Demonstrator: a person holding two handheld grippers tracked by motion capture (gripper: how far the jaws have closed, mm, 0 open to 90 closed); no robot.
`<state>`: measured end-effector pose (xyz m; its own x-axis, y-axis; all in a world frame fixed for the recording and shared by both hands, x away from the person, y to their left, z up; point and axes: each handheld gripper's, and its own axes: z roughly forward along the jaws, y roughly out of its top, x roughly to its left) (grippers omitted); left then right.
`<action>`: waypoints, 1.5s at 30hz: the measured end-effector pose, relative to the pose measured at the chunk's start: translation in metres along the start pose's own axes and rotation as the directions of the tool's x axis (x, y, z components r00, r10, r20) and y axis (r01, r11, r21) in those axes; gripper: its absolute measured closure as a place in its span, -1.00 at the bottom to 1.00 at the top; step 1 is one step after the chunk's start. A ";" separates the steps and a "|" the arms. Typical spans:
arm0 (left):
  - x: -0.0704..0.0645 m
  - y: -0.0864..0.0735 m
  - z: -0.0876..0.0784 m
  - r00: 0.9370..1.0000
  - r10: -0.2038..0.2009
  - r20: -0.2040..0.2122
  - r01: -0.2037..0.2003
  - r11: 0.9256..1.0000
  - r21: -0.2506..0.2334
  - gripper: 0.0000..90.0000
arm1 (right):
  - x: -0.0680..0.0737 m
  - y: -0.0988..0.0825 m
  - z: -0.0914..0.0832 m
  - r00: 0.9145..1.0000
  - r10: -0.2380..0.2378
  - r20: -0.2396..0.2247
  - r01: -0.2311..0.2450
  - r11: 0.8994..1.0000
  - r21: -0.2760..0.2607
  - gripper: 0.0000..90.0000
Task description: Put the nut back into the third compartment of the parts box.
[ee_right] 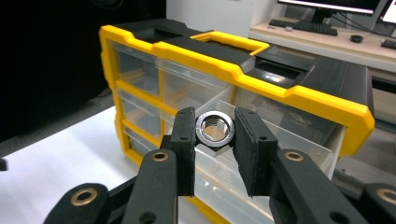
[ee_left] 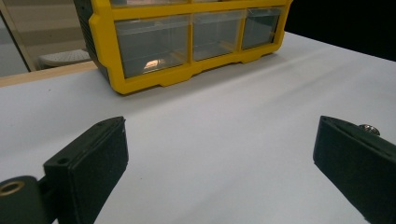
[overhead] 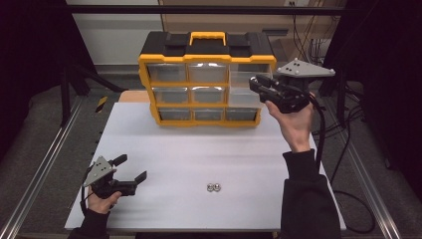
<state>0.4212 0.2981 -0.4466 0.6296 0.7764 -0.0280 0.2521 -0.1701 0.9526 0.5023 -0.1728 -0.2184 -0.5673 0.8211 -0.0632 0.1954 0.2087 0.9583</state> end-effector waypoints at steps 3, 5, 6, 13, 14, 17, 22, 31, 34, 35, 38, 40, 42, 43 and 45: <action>0.000 0.000 0.000 1.000 0.000 0.000 0.000 1.000 0.000 -0.93 | -0.005 -0.001 0.012 1.000 0.006 0.014 -0.007 1.000 0.023 0.56; 0.000 0.000 0.000 1.000 -0.001 0.000 0.001 1.000 0.001 -0.93 | -0.007 -0.001 0.018 1.000 0.012 0.020 -0.012 0.999 0.038 0.56; 0.001 0.000 0.000 1.000 -0.001 -0.001 0.001 1.000 0.001 -0.93 | -0.008 -0.002 0.021 1.000 0.013 0.026 -0.014 0.999 0.045 0.56; 0.001 0.000 0.000 1.000 -0.001 -0.001 0.001 1.000 0.001 -0.93 | -0.011 -0.004 0.040 0.998 0.007 0.062 -0.014 0.994 0.108 0.56; 0.001 0.000 0.000 1.000 -0.001 -0.001 0.001 1.000 0.001 -0.93 | -0.011 -0.005 0.042 0.998 0.007 0.070 -0.015 0.993 0.117 0.56; 0.001 0.000 0.000 1.000 -0.001 -0.001 0.001 1.000 0.001 -0.93 | -0.014 -0.006 0.046 0.996 0.019 0.085 -0.030 0.991 0.130 0.56; 0.000 0.000 0.000 1.000 0.000 0.000 0.000 1.000 0.002 -0.93 | -0.019 -0.006 0.049 0.993 0.035 0.114 -0.053 0.986 0.159 0.56; 0.001 -0.001 0.001 1.000 -0.002 -0.001 0.002 1.000 0.004 -0.93 | -0.027 -0.005 0.053 0.983 0.047 0.179 -0.088 0.970 0.225 0.55; 0.001 -0.001 0.001 1.000 -0.003 -0.002 0.003 1.000 0.003 -0.93 | -0.027 -0.003 0.051 0.982 0.045 0.185 -0.082 0.977 0.198 0.38; 0.001 -0.001 0.001 1.000 -0.003 -0.002 0.003 1.000 0.003 -0.93 | -0.027 -0.002 0.050 0.983 0.041 0.181 -0.076 0.979 0.188 0.33; 0.001 0.000 0.000 1.000 -0.002 -0.002 0.002 1.000 0.002 -0.93 | -0.025 0.003 0.041 0.984 0.038 0.176 -0.062 0.989 0.134 0.14; 0.001 0.000 0.000 1.000 -0.003 -0.003 0.003 1.000 0.003 -0.93 | -0.024 0.005 0.037 0.985 0.037 0.167 -0.056 0.992 0.112 0.05; 0.001 0.000 0.000 1.000 -0.003 -0.002 0.003 1.000 0.002 -0.93 | -0.020 0.008 0.027 0.985 0.035 0.170 -0.049 0.996 0.075 -0.10; 0.001 0.000 0.000 1.000 -0.003 -0.002 0.003 1.000 0.001 -0.93 | -0.016 0.009 0.018 0.985 0.035 0.169 -0.040 0.999 0.027 -0.28; 0.001 0.000 0.000 1.000 -0.003 -0.003 0.003 1.000 0.001 -0.93 | -0.011 0.010 0.009 0.985 0.037 0.170 -0.036 0.999 -0.004 -0.51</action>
<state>0.4217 0.2984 -0.4471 0.6264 0.7789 -0.0301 0.2551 -0.1684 0.9521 0.5174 -0.1749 -0.2110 -0.4157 0.9065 -0.0744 0.2126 0.1764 0.9611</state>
